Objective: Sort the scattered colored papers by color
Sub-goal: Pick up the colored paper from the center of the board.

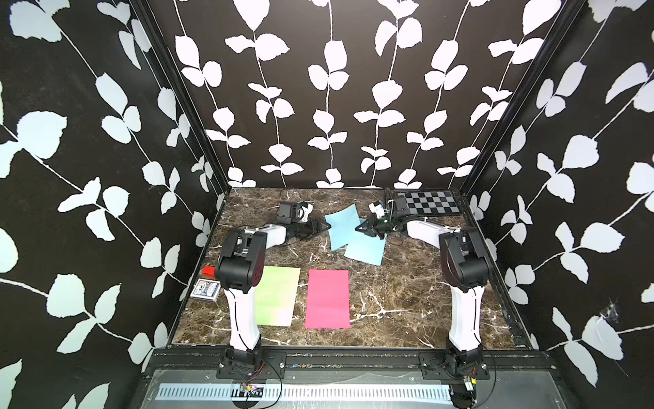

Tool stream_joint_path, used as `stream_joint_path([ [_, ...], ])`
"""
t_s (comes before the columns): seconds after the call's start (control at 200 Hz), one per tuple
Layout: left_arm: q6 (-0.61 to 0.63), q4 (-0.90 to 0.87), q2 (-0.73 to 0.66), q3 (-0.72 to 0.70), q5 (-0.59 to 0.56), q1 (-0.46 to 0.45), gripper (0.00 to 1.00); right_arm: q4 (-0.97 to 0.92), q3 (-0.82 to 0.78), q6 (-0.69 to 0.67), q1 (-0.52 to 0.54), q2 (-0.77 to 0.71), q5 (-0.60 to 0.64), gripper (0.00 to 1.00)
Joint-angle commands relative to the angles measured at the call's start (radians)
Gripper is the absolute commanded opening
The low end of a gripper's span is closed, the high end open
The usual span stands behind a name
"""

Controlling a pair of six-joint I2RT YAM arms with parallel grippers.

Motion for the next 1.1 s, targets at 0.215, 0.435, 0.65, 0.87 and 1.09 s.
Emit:
stream_joint_path([
  [0.215,-0.215,0.332,-0.013,-0.117,0.083,-0.005,0.70,0.205,-0.030,0.176,0.025,-0.054,-0.048,0.00],
  [0.435,-0.376,0.541,0.034,-0.155,0.114,-0.006,0.71,0.269,-0.036,0.221,0.042,-0.057,-0.048,0.00],
  [0.65,-0.471,0.648,0.063,-0.174,0.116,-0.004,0.72,0.290,-0.033,0.243,0.053,-0.063,-0.046,0.00],
  [0.87,-0.645,0.864,0.122,-0.157,0.115,-0.005,0.72,0.340,-0.091,0.277,0.072,-0.084,-0.049,0.00],
  [1.09,-0.627,0.848,0.112,-0.149,0.117,-0.001,0.71,0.302,-0.199,0.233,0.073,-0.156,-0.035,0.00],
])
